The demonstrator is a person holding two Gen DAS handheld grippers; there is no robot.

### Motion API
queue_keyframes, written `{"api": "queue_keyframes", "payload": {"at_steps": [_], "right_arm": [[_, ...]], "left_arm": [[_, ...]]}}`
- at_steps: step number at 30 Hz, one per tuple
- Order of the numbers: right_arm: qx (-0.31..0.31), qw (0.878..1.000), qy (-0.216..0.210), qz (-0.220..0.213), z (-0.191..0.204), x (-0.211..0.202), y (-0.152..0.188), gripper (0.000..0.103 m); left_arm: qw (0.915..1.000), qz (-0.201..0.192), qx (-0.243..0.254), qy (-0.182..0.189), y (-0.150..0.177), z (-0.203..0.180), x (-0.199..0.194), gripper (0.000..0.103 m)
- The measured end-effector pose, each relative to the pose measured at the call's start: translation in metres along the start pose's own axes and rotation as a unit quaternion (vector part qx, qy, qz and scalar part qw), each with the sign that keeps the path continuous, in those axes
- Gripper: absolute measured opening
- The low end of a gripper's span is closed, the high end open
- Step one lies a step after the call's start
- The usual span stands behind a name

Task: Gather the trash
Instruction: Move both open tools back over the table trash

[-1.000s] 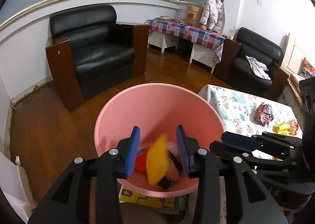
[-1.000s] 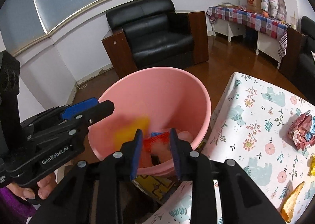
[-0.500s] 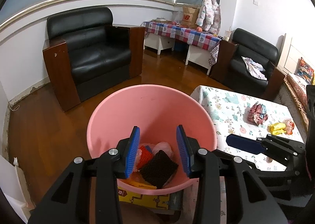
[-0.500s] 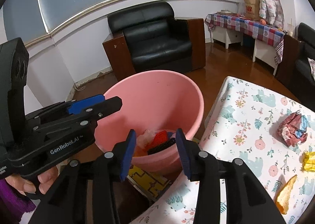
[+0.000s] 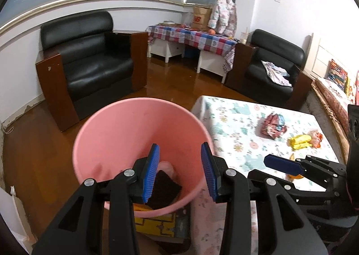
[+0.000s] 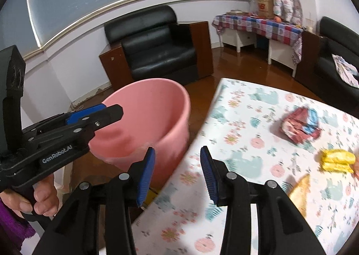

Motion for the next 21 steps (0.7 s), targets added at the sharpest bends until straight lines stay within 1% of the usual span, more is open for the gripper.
{"api": "queue_keyframes", "payload": {"at_steps": [4, 8, 12, 15, 18, 21], "right_arm": [[0.022, 1.0, 0.015, -0.004, -0.024, -0.016, 0.013, 0.041], [0.047, 0.998, 0.041, -0.007, -0.056, -0.034, 0.028, 0.041], [0.071, 0.994, 0.078, -0.005, -0.095, -0.054, 0.048, 0.041], [0.083, 0.99, 0.11, -0.004, -0.121, -0.071, 0.063, 0.041], [0.098, 0.986, 0.133, -0.003, -0.143, -0.085, 0.076, 0.041], [0.119, 0.981, 0.151, -0.001, -0.164, -0.097, 0.091, 0.041]], "left_arm": [[0.9997, 0.01, 0.012, 0.02, 0.005, -0.024, 0.003, 0.039], [0.9983, 0.017, 0.034, 0.043, 0.012, -0.055, 0.007, 0.039], [0.9958, 0.035, 0.045, 0.071, 0.02, -0.082, 0.014, 0.039], [0.9925, 0.051, 0.06, 0.094, 0.028, -0.108, 0.022, 0.039], [0.9881, 0.069, 0.077, 0.114, 0.038, -0.131, 0.032, 0.039], [0.9835, 0.085, 0.097, 0.127, 0.05, -0.152, 0.041, 0.039]]}}
Point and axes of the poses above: each gripper's, at about its wrist camera, not at the fingertips, and x roughly the way its jaws point, z to its left, y to its underside, the point moved 7 cm from there along x, roughly the way its jaws point, and after that the axes turned 12 degrees about -x, right-handed, at the moved point
